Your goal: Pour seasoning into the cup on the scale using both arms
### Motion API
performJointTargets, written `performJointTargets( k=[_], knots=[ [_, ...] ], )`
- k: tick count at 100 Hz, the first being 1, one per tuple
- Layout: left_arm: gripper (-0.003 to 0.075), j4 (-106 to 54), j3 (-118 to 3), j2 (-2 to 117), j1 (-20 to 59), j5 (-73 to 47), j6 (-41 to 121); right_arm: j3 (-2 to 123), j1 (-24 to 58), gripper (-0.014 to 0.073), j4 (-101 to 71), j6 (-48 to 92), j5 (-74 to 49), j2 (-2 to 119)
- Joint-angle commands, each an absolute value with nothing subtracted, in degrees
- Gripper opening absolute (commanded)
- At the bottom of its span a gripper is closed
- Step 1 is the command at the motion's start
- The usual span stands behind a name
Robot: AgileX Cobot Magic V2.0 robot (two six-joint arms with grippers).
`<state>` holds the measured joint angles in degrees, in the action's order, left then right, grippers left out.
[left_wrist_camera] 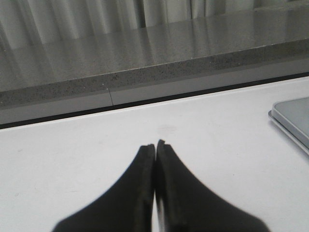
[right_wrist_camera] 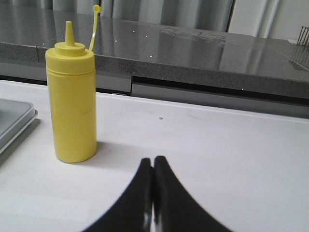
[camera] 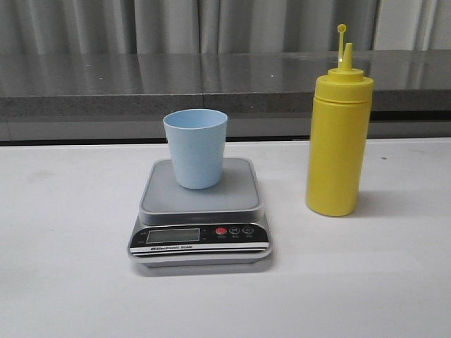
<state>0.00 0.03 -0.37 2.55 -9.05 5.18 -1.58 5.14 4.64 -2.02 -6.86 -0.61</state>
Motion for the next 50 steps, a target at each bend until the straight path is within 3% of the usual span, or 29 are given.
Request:
performJointTargets(
  k=[1, 50],
  knots=[
    [-0.0018, 0.0, -0.2, -2.2, 2.5, -0.7, 4.7, -1.6, 4.8, -0.0068, 5.2, -1.9, -2.1, -1.5],
    [-0.0018, 0.0, 0.5, -2.2, 2.5, 1.1, 4.7, -1.6, 4.8, -0.0068, 5.2, -1.9, -2.1, -1.5]
  ],
)
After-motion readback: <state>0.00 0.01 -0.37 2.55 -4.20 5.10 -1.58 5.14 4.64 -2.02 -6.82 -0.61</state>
